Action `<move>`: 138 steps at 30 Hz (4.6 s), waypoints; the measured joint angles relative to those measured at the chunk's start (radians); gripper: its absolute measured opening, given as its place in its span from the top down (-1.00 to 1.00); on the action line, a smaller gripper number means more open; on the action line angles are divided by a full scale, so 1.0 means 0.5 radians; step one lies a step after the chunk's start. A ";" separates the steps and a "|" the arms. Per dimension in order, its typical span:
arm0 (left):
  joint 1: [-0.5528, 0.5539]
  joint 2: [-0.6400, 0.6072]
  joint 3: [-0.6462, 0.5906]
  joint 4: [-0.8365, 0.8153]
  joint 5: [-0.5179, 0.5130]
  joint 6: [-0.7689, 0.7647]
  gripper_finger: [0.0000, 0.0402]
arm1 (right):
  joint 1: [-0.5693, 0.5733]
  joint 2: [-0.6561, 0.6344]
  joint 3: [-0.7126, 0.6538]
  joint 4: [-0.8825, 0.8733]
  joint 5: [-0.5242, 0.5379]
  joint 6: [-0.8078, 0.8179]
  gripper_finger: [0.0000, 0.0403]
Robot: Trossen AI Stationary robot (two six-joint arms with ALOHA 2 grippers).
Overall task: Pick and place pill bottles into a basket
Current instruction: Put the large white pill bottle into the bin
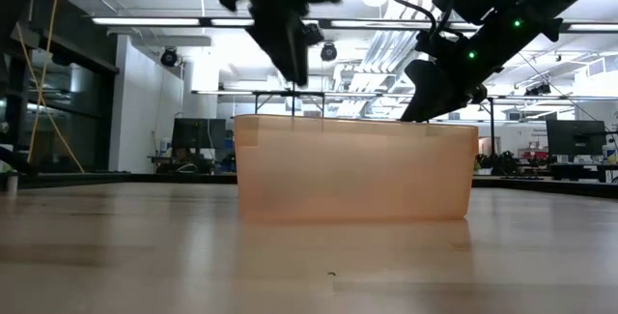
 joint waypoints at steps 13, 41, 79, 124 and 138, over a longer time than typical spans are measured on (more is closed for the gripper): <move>0.053 -1.184 -1.316 1.091 0.057 -0.569 0.40 | 0.000 0.001 0.000 0.047 -0.035 -0.014 -0.01; -0.200 -3.657 -3.186 1.855 -0.446 -0.811 0.45 | 0.002 0.001 0.000 0.969 -1.122 -0.749 -0.01; -0.200 -3.734 -3.185 1.635 -0.490 -0.916 0.45 | 0.922 0.687 1.575 -1.612 -1.234 0.428 -0.25; -0.200 -3.734 -3.185 1.549 -0.507 -0.935 0.45 | 1.485 1.044 1.564 -2.040 -1.222 0.836 -0.25; -0.200 -3.734 -3.184 1.534 -0.554 -0.919 0.45 | 1.520 1.180 1.563 -2.000 -1.231 0.850 -0.25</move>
